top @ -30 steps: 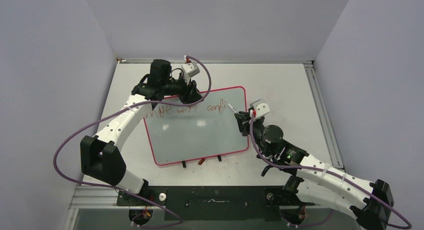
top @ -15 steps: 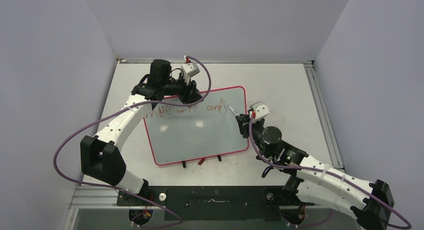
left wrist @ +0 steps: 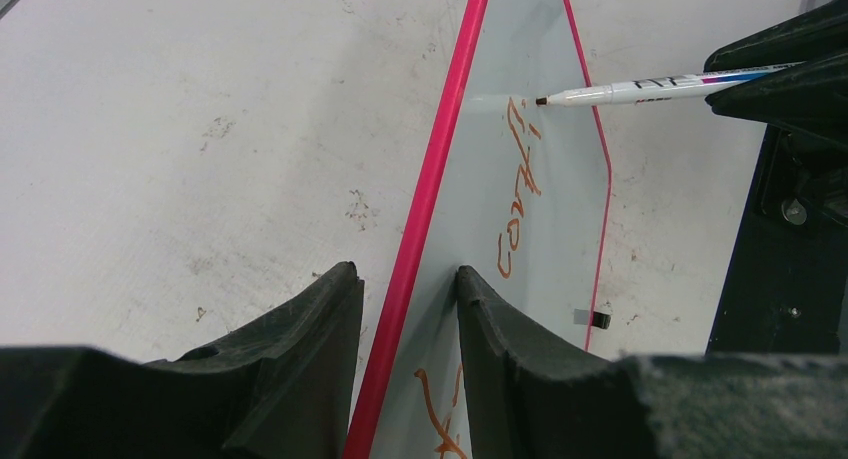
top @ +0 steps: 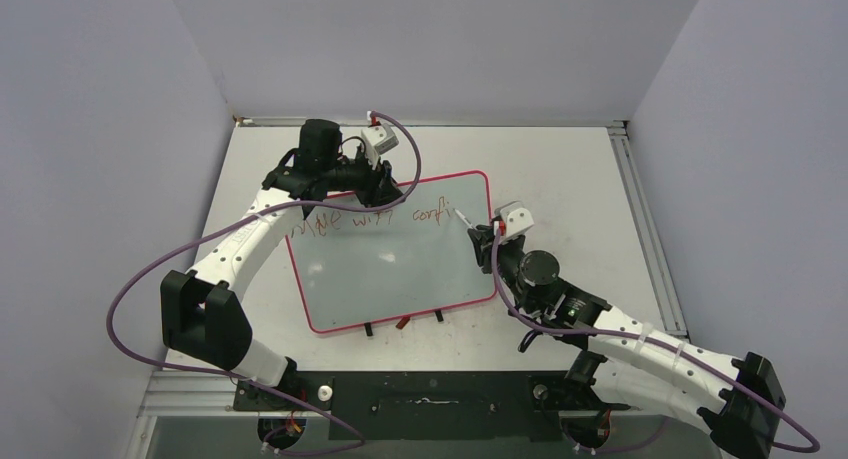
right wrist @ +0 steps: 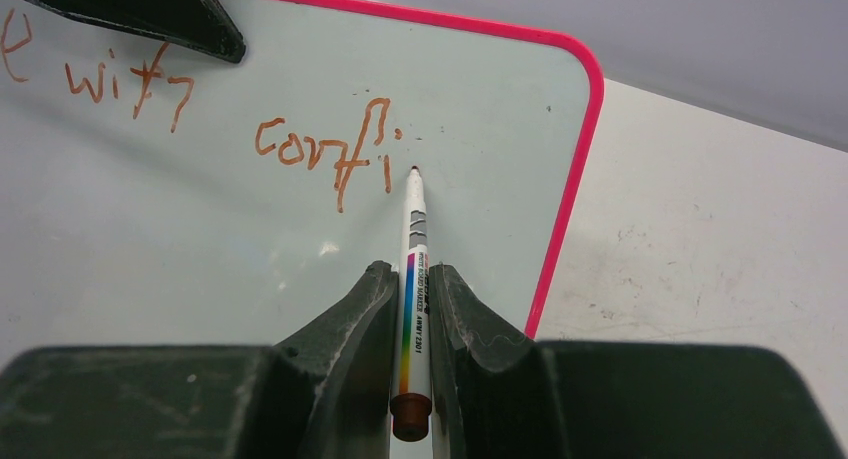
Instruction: Write a sentence on the whiteboard
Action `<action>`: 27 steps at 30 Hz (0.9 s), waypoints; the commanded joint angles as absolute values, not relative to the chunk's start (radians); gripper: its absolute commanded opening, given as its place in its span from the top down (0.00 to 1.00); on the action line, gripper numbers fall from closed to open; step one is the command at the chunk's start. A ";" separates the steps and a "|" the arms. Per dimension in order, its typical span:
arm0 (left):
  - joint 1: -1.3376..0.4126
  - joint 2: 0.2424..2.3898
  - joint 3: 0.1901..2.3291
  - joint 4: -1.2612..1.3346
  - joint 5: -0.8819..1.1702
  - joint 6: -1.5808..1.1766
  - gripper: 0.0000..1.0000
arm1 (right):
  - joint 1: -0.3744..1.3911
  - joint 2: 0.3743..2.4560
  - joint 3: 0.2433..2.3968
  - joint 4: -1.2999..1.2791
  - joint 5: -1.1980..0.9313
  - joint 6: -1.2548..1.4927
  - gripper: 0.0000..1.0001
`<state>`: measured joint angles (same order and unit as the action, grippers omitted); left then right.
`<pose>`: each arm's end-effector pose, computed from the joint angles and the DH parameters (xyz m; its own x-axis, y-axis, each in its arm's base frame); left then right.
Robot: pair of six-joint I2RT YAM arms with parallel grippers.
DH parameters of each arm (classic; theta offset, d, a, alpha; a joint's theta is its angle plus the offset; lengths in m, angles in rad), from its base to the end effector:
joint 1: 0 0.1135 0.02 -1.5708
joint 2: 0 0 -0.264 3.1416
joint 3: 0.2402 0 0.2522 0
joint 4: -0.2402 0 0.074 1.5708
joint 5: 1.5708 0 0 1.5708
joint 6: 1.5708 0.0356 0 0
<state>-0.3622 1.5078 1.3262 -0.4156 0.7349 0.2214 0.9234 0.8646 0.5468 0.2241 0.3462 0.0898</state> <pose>0.3078 -0.1422 0.3353 -0.3414 0.3036 -0.8895 0.8778 0.4414 -0.1863 0.1346 0.1579 0.2848 -0.1052 0.0007 -0.9944 -0.5393 0.8401 0.0577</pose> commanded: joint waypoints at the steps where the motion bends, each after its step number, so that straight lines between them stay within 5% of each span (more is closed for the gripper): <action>1: -0.368 1.507 1.324 -0.448 0.785 0.218 1.00 | 0.922 0.862 0.548 0.236 0.326 0.096 0.95; 16: -0.367 1.506 1.325 -0.448 0.785 0.218 1.00 | 0.942 0.830 0.541 0.128 0.382 0.125 0.95; 27: -0.367 1.509 1.324 -0.448 0.788 0.218 1.00 | 0.941 0.887 0.572 0.280 0.431 0.053 0.95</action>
